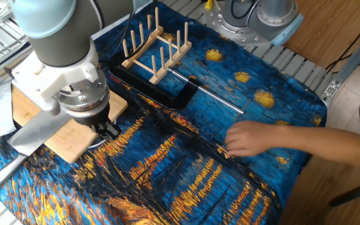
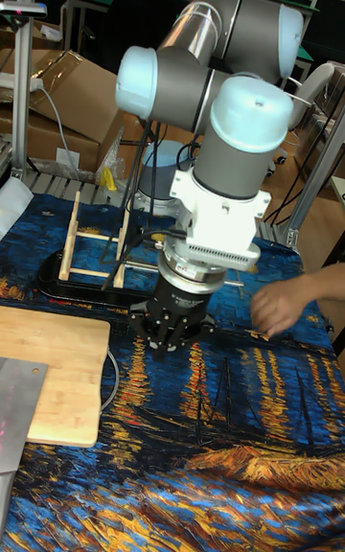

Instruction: Put the knife on the knife rack

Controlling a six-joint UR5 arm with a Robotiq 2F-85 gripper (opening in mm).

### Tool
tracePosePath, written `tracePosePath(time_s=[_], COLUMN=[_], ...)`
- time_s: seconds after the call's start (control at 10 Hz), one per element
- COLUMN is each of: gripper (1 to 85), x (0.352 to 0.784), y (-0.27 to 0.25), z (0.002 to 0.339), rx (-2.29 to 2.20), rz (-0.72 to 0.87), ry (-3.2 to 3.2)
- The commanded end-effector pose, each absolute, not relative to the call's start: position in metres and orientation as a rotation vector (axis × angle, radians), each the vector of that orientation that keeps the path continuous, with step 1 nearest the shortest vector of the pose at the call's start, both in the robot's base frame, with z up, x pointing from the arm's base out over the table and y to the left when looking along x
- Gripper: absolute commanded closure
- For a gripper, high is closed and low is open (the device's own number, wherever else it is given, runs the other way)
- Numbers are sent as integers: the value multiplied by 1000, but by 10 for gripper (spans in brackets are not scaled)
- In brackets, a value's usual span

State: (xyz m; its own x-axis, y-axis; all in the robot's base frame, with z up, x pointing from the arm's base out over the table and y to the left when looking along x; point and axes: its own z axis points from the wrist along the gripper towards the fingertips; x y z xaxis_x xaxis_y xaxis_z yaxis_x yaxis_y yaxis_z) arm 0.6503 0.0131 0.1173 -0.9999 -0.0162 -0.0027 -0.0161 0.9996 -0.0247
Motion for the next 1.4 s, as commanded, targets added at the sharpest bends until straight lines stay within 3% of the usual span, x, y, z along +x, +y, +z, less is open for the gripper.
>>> tracePosePath(time_s=[0.0,0.2,0.4,0.6,0.9,1.2,1.3], gripper=[697,697,697,700,737,717,717], x=[659,660,700,719,724,729,733], y=[19,19,0,-18,-25,-27,-47], z=[117,117,87,69,64,65,67], rx=[8,-45,-140,-182,-185,-72,-22], rz=[-3,-4,12,-82,-121,-133,-246], ry=[3114,3111,3116,3112,3109,3090,3067])
